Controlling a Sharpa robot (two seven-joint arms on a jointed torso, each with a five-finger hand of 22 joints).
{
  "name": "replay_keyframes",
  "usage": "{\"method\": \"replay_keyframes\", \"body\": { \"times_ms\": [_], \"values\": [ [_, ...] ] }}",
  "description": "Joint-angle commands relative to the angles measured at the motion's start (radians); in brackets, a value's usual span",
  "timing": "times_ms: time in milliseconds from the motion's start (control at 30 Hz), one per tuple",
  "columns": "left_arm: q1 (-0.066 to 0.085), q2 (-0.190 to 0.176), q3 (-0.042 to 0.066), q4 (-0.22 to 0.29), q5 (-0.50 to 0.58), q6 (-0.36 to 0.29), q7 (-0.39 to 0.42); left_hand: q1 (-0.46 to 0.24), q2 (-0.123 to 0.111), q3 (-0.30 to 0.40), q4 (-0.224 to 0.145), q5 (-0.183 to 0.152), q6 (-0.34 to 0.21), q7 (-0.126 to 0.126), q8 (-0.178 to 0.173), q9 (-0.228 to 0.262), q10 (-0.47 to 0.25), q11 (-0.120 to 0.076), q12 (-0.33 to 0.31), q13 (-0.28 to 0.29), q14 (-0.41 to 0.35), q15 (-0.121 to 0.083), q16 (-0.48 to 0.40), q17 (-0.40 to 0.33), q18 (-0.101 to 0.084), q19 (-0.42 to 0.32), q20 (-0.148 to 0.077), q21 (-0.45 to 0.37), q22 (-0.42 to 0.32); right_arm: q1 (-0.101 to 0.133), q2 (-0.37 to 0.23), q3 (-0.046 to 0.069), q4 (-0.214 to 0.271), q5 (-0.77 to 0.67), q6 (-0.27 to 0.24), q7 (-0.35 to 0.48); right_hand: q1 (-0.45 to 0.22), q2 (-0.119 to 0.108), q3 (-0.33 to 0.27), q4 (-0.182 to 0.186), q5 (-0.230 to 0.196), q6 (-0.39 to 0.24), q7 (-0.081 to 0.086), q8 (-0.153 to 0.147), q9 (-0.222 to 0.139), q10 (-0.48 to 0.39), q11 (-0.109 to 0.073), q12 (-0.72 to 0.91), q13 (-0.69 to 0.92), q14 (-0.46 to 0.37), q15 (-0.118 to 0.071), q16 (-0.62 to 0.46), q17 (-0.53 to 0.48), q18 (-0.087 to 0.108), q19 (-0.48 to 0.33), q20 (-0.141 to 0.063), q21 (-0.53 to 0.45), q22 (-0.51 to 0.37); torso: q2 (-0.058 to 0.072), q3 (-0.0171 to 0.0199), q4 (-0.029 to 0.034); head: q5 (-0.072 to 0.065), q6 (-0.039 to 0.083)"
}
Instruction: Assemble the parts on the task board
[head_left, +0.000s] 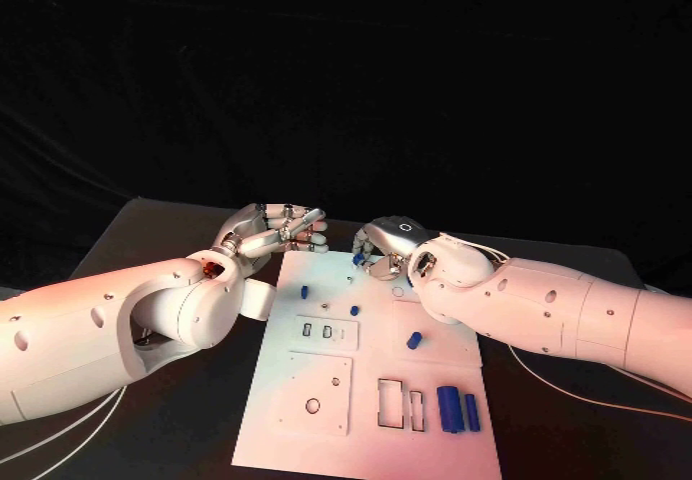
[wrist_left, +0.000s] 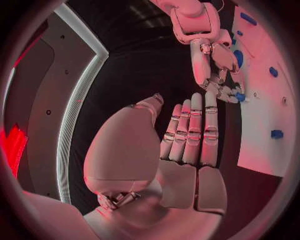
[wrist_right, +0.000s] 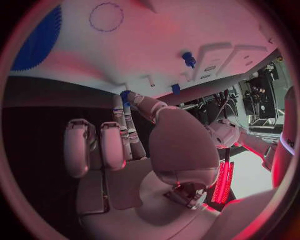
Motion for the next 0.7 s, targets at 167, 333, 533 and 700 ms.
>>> {"method": "replay_keyframes", "body": {
  "times_ms": [167, 333, 533, 700],
  "values": [
    [0.002, 0.000, 0.001, 0.003, 0.003, 0.016, 0.004, -0.010, 0.003, -0.007, -0.001, -0.005, -0.007, -0.001, -0.006, -0.001, -0.004, 0.002, -0.004, 0.000, -0.005, 0.002, 0.004, 0.001, 0.011, -0.004, 0.002, 0.002, -0.001, -0.005, 0.001, -0.003, 0.002, -0.003, 0.016, 0.003, -0.005, -0.012, 0.000, 0.009, 0.002, -0.002, 0.004, 0.005, 0.004, 0.001, 0.004, 0.001, 0.001, 0.030, 0.001, -0.002, -0.005, -0.002, -0.005, 0.001, -0.006, 0.007, 0.001, 0.0000, -0.0007, 0.004, -0.002],
    [0.002, 0.001, 0.001, 0.002, 0.003, 0.017, 0.003, -0.010, 0.003, -0.007, -0.001, -0.005, -0.007, -0.001, -0.006, -0.001, -0.004, 0.002, -0.004, 0.000, -0.005, 0.002, 0.004, 0.001, 0.011, -0.004, 0.002, 0.002, -0.001, -0.006, 0.000, -0.003, 0.006, 0.000, 0.012, 0.008, -0.005, -0.012, 0.000, 0.010, 0.002, -0.003, 0.004, 0.005, 0.004, 0.000, 0.005, 0.001, 0.001, 0.030, 0.001, -0.002, -0.005, -0.002, -0.005, 0.001, -0.005, 0.007, 0.001, 0.0001, -0.0005, 0.003, -0.003],
    [0.002, 0.001, 0.001, -0.004, 0.003, 0.016, 0.002, -0.010, 0.002, -0.008, -0.002, -0.005, -0.009, 0.000, -0.006, -0.002, -0.005, 0.003, -0.006, 0.000, -0.007, 0.002, 0.005, 0.005, 0.011, -0.005, 0.003, 0.003, -0.001, -0.007, 0.000, -0.003, 0.008, 0.006, 0.008, 0.013, -0.007, -0.013, 0.000, 0.012, 0.002, -0.005, 0.005, 0.005, 0.005, 0.000, 0.005, 0.000, 0.001, 0.029, 0.002, -0.002, -0.005, -0.002, -0.003, 0.001, -0.004, 0.010, 0.001, 0.0006, -0.0011, 0.005, -0.007],
    [0.002, 0.003, 0.001, -0.007, 0.003, 0.017, 0.001, -0.010, 0.002, -0.008, -0.002, -0.005, -0.009, 0.000, -0.006, -0.002, -0.005, 0.003, -0.006, 0.000, -0.007, 0.002, 0.005, 0.005, 0.011, -0.005, 0.003, 0.003, -0.001, -0.009, 0.002, -0.003, 0.007, 0.008, 0.005, 0.013, -0.009, -0.015, -0.001, 0.014, 0.001, -0.008, 0.005, 0.004, 0.006, -0.001, 0.006, 0.000, 0.002, 0.029, 0.002, -0.003, -0.007, -0.002, -0.004, 0.001, -0.005, 0.009, 0.001, 0.0001, -0.0010, 0.005, -0.007]
  ]
}}
